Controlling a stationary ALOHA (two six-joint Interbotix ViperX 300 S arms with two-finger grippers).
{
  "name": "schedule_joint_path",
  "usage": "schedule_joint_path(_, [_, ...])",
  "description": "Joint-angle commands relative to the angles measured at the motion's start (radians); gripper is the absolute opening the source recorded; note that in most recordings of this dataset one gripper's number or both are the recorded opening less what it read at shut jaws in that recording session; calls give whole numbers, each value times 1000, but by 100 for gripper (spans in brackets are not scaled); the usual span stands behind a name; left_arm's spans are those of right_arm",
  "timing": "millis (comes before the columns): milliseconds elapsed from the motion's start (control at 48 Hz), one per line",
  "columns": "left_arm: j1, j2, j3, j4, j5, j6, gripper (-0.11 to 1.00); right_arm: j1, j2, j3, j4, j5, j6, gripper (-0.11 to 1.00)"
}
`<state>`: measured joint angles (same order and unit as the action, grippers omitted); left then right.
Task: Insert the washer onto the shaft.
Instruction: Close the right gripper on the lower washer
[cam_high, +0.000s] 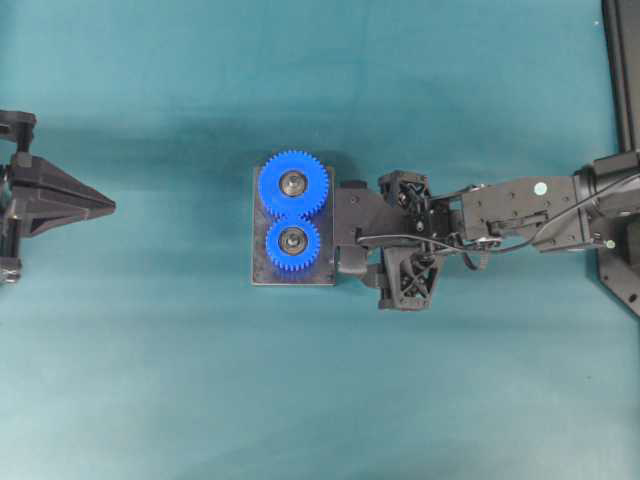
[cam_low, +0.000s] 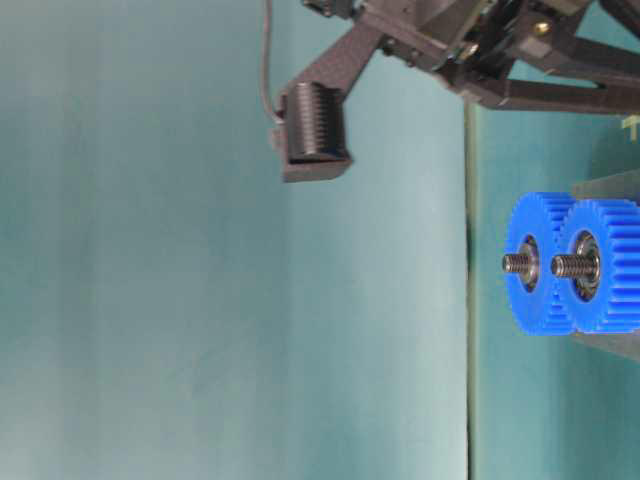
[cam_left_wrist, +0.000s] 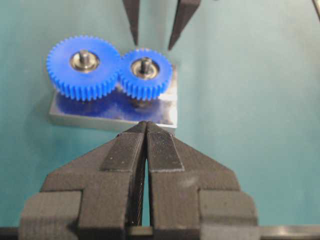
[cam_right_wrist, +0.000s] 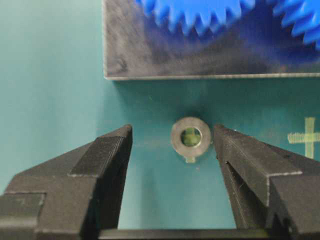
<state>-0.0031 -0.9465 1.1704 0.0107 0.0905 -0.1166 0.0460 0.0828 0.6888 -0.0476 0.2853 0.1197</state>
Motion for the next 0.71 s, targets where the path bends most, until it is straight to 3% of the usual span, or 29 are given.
schedule_joint_path(0, [2, 6, -31, 3, -6, -2, 0, -6, -9, 3, -2, -11, 11, 66])
schedule_joint_path(396, [5, 6, -32, 3, -5, -2, 0, -31, 20, 15, -2, -49, 12, 66])
schedule_joint_path(687, [5, 8, -32, 3, -5, -3, 0, -26, 55, -3, 2, -52, 12, 59])
